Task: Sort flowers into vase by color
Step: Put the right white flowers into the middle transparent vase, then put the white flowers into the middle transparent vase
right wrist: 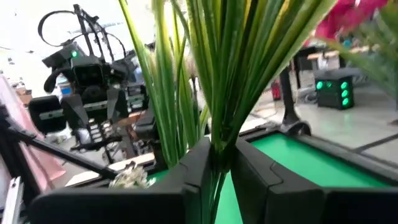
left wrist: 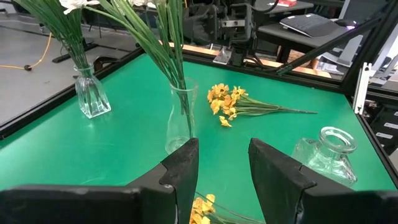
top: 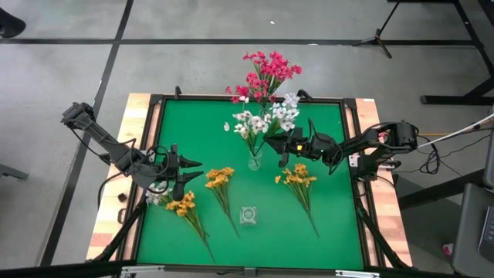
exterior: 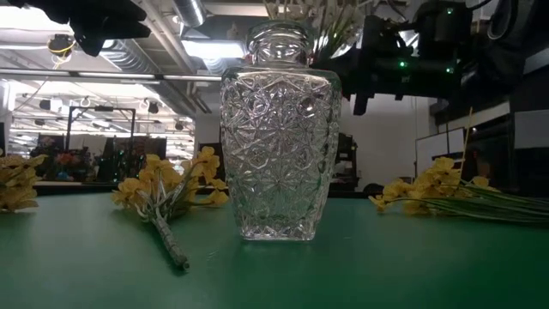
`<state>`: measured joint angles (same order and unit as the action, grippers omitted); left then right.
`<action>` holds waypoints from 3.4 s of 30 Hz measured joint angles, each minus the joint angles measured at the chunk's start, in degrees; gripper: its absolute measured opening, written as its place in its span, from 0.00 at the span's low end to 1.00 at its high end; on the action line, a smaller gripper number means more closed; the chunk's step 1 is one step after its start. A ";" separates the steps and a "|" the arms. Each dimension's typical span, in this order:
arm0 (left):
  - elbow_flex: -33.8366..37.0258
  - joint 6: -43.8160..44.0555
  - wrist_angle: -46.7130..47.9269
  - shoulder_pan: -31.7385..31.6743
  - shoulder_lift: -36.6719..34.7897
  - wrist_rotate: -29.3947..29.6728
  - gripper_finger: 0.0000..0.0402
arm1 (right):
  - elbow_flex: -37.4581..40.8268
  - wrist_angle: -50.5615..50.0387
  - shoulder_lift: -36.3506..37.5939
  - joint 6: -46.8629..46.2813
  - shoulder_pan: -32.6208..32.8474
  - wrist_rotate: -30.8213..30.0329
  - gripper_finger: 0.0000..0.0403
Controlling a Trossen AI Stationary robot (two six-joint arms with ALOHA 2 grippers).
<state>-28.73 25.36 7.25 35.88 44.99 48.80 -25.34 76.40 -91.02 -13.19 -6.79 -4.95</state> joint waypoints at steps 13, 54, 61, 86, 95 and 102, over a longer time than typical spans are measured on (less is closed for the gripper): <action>0.00 -0.07 0.00 -0.02 0.01 0.11 0.34 | -0.07 -1.97 0.01 -2.26 0.00 1.09 0.39; 0.00 8.95 4.73 4.75 0.66 -21.35 0.34 | -0.13 -59.54 32.06 -10.80 0.07 6.09 0.48; 0.00 11.51 4.83 8.97 8.36 -22.47 0.34 | -0.13 -60.41 32.13 -10.91 0.07 6.98 0.48; -4.31 21.05 -0.62 11.97 32.63 -45.30 0.34 | -0.13 -61.63 32.06 -11.21 0.07 7.12 0.48; -4.31 17.41 -0.98 7.42 37.52 -42.30 0.34 | -0.13 -61.51 32.06 -12.05 0.07 7.13 0.48; -4.31 6.94 -3.34 -0.23 37.33 -25.02 0.34 | -0.13 -59.49 32.06 -12.22 0.07 7.13 0.48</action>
<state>-33.04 32.30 3.91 35.65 82.32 23.78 -25.47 16.91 -58.96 -25.41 -6.72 2.18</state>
